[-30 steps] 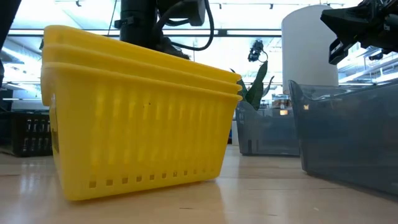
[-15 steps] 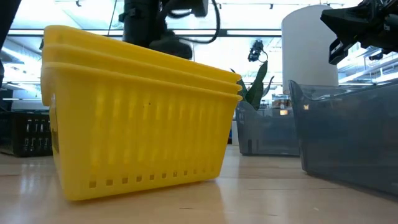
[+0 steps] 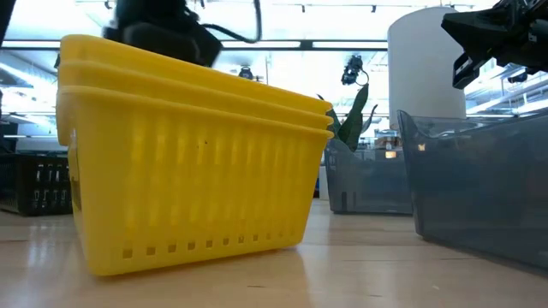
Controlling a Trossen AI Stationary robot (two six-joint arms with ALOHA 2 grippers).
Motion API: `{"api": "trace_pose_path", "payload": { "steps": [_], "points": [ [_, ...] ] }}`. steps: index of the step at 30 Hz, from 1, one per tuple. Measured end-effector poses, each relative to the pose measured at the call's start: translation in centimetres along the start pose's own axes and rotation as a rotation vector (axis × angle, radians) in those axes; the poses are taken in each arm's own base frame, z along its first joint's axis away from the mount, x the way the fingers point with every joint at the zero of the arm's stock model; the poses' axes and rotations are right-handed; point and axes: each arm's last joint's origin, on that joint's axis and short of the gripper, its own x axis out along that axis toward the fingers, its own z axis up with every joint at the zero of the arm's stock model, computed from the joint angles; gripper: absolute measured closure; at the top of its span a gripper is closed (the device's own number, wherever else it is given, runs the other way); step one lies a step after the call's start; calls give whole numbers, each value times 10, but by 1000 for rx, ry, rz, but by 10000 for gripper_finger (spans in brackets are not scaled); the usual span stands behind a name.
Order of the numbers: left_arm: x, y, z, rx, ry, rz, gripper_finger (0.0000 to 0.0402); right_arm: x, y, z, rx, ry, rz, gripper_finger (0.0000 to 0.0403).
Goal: Stack baskets on shelf by color
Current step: Stack the bottom black bin on top of the top black bin
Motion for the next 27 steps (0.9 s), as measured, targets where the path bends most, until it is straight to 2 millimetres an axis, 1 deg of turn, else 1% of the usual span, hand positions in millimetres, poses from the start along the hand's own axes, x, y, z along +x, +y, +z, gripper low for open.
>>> {"api": "trace_pose_path", "payload": {
  "steps": [5, 9, 12, 14, 17, 21, 24, 27],
  "points": [
    [-8, 18, -20, -56, -24, -28, 323, 0, 0, 0, 0, 1, 0, 376],
    [-5, 34, -37, -137, -42, -118, 346, 0, 0, 0, 0, 1, 0, 376],
    [4, 35, -50, -191, -60, -186, 356, 0, 0, 0, 0, 1, 0, 376],
    [10, 32, -57, -220, -58, -200, 353, 0, 0, 0, 0, 1, 0, 376],
    [13, 25, -63, -236, -57, -232, 330, 0, 0, 0, 0, 1, 0, 376],
    [12, 19, -65, -239, -75, -274, 281, 0, 0, 0, 0, 0, 0, 376],
    [13, 18, -65, -263, -97, -260, 242, 0, 0, 0, 0, 1, 0, 376],
    [19, 13, -64, -267, -113, -234, 212, 0, 0, 0, 0, 1, 0, 376]
  ]
}}
